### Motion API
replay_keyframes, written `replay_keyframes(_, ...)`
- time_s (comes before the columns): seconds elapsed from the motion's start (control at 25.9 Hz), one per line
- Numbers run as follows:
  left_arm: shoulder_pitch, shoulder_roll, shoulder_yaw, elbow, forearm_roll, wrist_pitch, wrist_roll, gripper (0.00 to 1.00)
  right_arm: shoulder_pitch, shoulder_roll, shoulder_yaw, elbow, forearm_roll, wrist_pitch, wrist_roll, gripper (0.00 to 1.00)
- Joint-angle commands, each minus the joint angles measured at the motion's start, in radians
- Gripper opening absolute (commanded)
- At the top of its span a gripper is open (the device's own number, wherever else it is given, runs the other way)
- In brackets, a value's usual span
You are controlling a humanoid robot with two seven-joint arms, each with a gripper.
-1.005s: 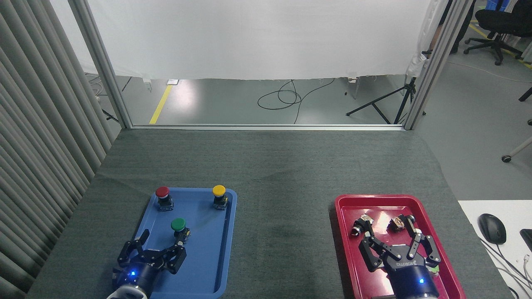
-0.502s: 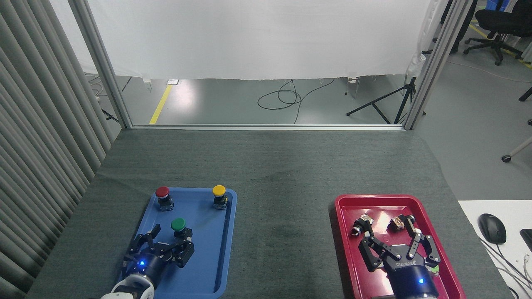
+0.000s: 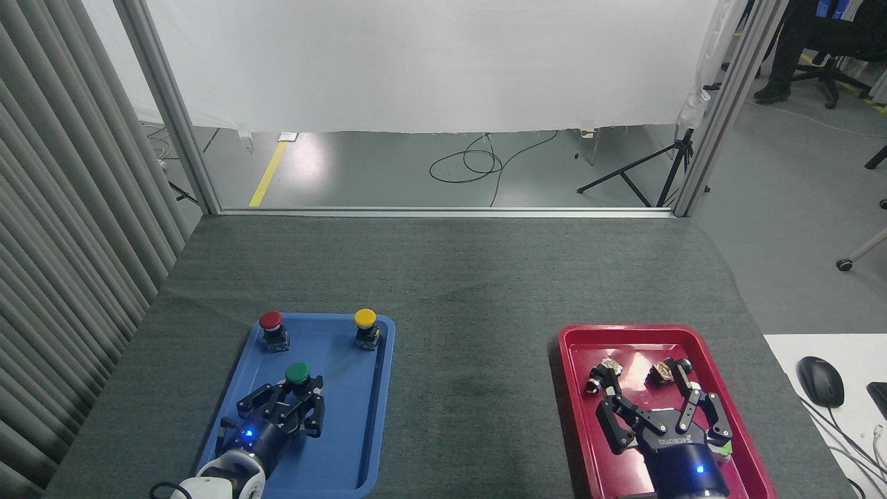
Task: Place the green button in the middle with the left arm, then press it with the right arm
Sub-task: 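Carry the green button off the tray to the table middle, then release the green button and retract the left gripper to the tray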
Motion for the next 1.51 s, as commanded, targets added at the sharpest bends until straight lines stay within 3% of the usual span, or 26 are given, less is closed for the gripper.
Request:
replay_keyframes(0.0, -0.007, 0.001, -0.004, -0.052, -0.001, -0.085, 0.003, 0.00, 0.000, 0.003, 0.002, 0.000, 0.000, 0.000, 0.001, 1.00)
replay_keyframes(0.12, -0.022, -0.019, -0.105, -0.144, 0.005, -0.102, 0.000, 0.00, 0.000, 0.003, 0.002, 0.000, 0.000, 0.000, 0.001, 1.00)
replay_keyframes(0.19, -0.076, -0.073, -0.220, -0.141, 0.018, -0.070, -0.003, 0.00, 0.000, 0.003, 0.002, 0.000, 0.000, 0.000, 0.001, 1.00)
replay_keyframes(0.31, -0.133, -0.177, -0.359, -0.053, 0.015, 0.045, -0.007, 0.00, 0.001, 0.002, 0.000, 0.000, 0.000, 0.000, 0.001, 1.00)
replay_keyframes(0.46, -0.177, -0.294, -0.444, 0.105, 0.016, 0.153, -0.003, 0.00, 0.008, 0.002, -0.001, 0.000, 0.000, 0.002, 0.002, 1.00)
replay_keyframes(0.73, -0.188, -0.294, -0.492, 0.204, 0.018, 0.174, 0.003, 0.00, 0.008, 0.005, 0.000, 0.006, 0.000, 0.000, 0.004, 1.00)
replay_keyframes(0.77, -0.188, -0.294, -0.520, 0.213, 0.019, 0.163, 0.003, 0.08, 0.008, 0.008, 0.002, 0.008, 0.000, 0.000, 0.002, 0.99)
replay_keyframes(0.85, -0.188, -0.294, -0.570, 0.221, 0.018, 0.128, 0.008, 0.35, 0.008, 0.012, 0.005, 0.008, 0.000, 0.000, 0.004, 0.99)
replay_keyframes(0.89, -0.188, -0.294, -0.575, 0.220, 0.018, 0.116, 0.012, 0.57, 0.008, 0.014, 0.005, 0.009, 0.000, 0.000, 0.004, 0.99)
replay_keyframes(0.93, -0.190, -0.294, -0.573, 0.217, 0.018, 0.116, 0.020, 0.86, 0.006, 0.014, 0.006, 0.012, 0.000, 0.000, 0.004, 0.99)
replay_keyframes(0.97, -0.190, -0.294, -0.572, 0.212, 0.018, 0.116, 0.022, 1.00, 0.006, 0.014, 0.006, 0.012, 0.000, 0.000, 0.004, 0.99)
replay_keyframes(1.08, -0.186, -0.295, -0.570, 0.175, 0.016, 0.111, 0.023, 1.00, 0.004, 0.012, 0.006, 0.014, 0.000, 0.000, 0.004, 0.99)
replay_keyframes(1.16, -0.176, -0.292, -0.569, 0.083, 0.016, 0.110, 0.014, 1.00, 0.003, 0.012, 0.008, 0.014, 0.000, 0.000, 0.004, 0.98)
replay_keyframes(1.24, -0.131, -0.269, -0.550, -0.047, 0.016, 0.110, 0.006, 1.00, 0.003, 0.014, 0.009, 0.014, 0.000, 0.000, 0.004, 0.90)
replay_keyframes(1.28, -0.091, -0.232, -0.512, -0.141, 0.016, 0.117, 0.003, 1.00, 0.003, 0.014, 0.009, 0.014, 0.000, -0.001, 0.004, 0.81)
replay_keyframes(1.35, 0.010, -0.157, -0.368, -0.337, 0.013, 0.127, 0.003, 1.00, 0.001, 0.014, 0.009, 0.014, -0.001, -0.017, 0.004, 0.59)
replay_keyframes(1.47, 0.171, -0.054, -0.142, -0.529, 0.009, 0.151, 0.005, 1.00, 0.001, 0.015, 0.012, 0.015, -0.001, -0.075, 0.004, 0.21)
